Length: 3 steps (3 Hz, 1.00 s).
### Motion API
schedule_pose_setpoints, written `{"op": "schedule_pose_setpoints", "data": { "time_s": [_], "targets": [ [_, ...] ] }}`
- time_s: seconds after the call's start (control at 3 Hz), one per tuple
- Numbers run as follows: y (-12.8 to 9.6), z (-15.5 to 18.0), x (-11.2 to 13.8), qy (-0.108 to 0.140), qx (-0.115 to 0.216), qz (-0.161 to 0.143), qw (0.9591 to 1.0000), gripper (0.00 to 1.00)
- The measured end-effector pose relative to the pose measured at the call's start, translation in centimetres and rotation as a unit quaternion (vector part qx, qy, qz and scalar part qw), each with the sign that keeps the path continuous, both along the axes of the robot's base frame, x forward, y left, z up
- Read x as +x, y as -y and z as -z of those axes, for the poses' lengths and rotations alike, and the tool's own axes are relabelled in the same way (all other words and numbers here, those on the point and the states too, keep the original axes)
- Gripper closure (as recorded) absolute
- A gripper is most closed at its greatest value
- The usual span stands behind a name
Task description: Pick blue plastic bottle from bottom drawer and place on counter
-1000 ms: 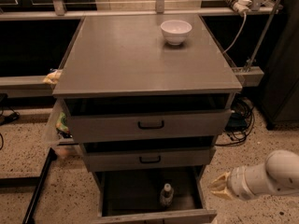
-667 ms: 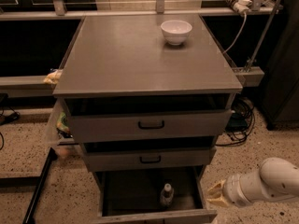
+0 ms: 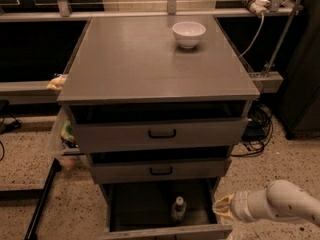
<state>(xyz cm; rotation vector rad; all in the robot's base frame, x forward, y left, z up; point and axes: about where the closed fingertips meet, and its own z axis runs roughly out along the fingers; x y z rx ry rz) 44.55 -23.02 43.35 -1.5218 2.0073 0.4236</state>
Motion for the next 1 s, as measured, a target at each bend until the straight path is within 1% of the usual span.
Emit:
{"op": "schedule_pose_setpoints", "data": {
  "time_s": [0.33,0.67,1.0],
  "targets": [
    [-1.6,4.5,2.6,0.026,0.029,-0.023,0.9990,1.00],
    [-3.1,10.8,5.8,0.029,0.073,-0.026,0.9965,1.00],
    [-3.1,11.1,5.6,0.031,0.070,-0.028,0.9966,1.00]
  ]
}}
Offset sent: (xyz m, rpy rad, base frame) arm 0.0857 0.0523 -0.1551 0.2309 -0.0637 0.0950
